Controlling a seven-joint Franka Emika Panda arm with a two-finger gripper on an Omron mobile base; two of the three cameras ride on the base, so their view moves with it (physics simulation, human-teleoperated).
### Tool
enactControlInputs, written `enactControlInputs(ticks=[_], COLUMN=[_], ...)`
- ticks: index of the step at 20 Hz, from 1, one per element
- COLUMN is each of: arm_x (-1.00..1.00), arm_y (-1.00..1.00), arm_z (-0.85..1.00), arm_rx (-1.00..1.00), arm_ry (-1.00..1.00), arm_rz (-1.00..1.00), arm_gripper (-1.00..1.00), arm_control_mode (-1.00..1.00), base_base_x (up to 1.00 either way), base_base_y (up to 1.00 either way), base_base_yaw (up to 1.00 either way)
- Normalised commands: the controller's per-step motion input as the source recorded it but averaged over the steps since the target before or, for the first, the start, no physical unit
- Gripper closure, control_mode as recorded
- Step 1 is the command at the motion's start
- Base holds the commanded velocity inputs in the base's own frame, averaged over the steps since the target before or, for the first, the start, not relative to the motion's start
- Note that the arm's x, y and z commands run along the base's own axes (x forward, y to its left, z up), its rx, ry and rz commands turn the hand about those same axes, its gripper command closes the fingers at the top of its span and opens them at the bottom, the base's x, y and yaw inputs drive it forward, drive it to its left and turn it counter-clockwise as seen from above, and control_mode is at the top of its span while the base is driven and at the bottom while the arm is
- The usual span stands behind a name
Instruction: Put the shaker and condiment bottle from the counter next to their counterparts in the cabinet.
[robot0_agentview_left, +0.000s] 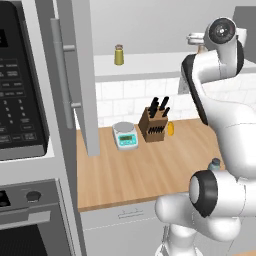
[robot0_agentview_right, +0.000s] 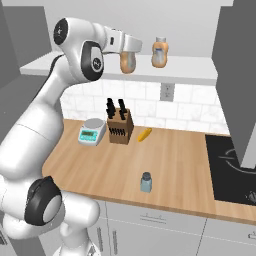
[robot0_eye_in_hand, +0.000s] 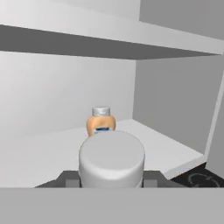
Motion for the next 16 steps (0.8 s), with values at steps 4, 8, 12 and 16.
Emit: enactControlInputs(ticks=[4, 8, 12, 16], arm_x=[0.30, 0.29, 0.32, 0.33], arm_y=[0.00, 0.00, 0.00, 0.00], arm_z=[-0.19, -0.22, -0.02, 0.00], arm_rx=[0.00, 0.00, 0.00, 0.00], arm_ry=[0.00, 0.00, 0.00, 0.00], arm_rz=[0.01, 0.01, 0.00, 0.00], arm_gripper=[1.00, 1.00, 1.00, 1.00], arm_control_mode=[-1.00, -1.00, -1.00, -1.00], base_base_x=[0.00, 0.00, 0.00, 0.00], base_base_y=[0.00, 0.00, 0.00, 0.00], base_base_yaw=[0.00, 0.00, 0.00, 0.00])
